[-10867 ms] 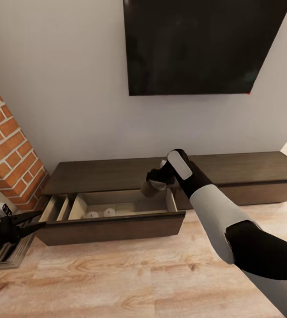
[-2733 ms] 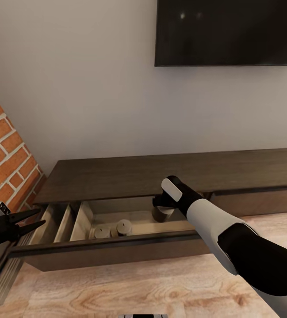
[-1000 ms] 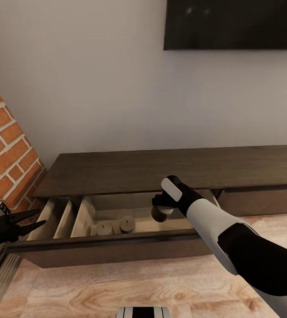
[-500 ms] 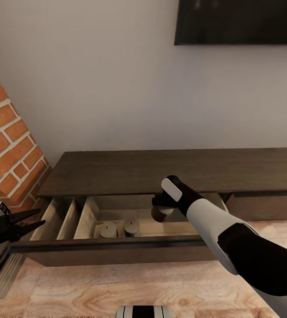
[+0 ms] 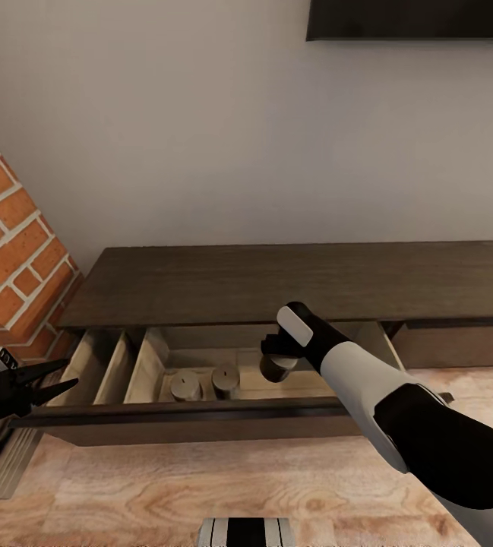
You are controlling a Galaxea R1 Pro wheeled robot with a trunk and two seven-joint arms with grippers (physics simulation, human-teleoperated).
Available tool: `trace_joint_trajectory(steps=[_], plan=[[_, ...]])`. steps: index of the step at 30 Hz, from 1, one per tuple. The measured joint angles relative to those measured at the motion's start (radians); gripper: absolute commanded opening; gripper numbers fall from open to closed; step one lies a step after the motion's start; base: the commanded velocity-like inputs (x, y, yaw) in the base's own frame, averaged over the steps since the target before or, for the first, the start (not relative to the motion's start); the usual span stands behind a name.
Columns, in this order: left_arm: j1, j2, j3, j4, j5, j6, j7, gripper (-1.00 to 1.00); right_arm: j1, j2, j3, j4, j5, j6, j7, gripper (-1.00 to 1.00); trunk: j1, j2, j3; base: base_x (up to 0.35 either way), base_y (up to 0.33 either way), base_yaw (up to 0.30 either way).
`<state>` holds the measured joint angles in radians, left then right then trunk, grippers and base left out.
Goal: Place each of the two pumpkins and all three candles from the living room inside a cabinet in the living room (use any cabinet), then make sure every cabinet is closed, and position the cauldron so it is next to a table in the living room.
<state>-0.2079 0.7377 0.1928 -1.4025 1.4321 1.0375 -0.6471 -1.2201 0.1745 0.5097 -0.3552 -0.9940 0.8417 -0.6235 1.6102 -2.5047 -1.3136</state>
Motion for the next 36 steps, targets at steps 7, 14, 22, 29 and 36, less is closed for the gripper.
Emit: trace_joint_trajectory(steps=[7, 14, 22, 29, 36], plan=[[0.000, 0.000, 0.000, 0.000, 0.000, 0.000, 0.000, 1.00, 0.000, 0.000, 0.000, 0.000, 0.000, 0.000, 0.000, -1.00, 0.003, -0.002, -0.027, 0.000, 0.000, 0.000], [0.000, 0.000, 0.000, 0.000, 0.000, 0.001, 0.000, 1.00, 0.000, 0.000, 0.000, 0.000, 0.000, 0.000, 0.000, -1.00, 0.005, -0.002, -0.039, 0.000, 0.000, 0.000], [0.000, 0.001, 0.001, 0.000, 0.001, 0.003, -0.003, 1.00, 0.000, 0.000, 0.000, 0.000, 0.004, 0.001, 0.002, -1.00, 0.005, -0.003, -0.043, 0.000, 0.000, 0.000], [0.000, 0.002, 0.001, 0.000, 0.001, 0.003, -0.006, 1.00, 0.000, 0.000, 0.000, 0.000, 0.003, 0.001, 0.002, 1.00, 0.005, -0.003, -0.043, 0.000, 0.000, 0.000], [0.000, 0.003, 0.001, 0.000, 0.001, 0.003, -0.006, 1.00, 0.000, 0.000, 0.000, 0.000, 0.004, 0.001, 0.002, 1.00, 0.005, -0.003, -0.043, 0.000, 0.000, 0.000]])
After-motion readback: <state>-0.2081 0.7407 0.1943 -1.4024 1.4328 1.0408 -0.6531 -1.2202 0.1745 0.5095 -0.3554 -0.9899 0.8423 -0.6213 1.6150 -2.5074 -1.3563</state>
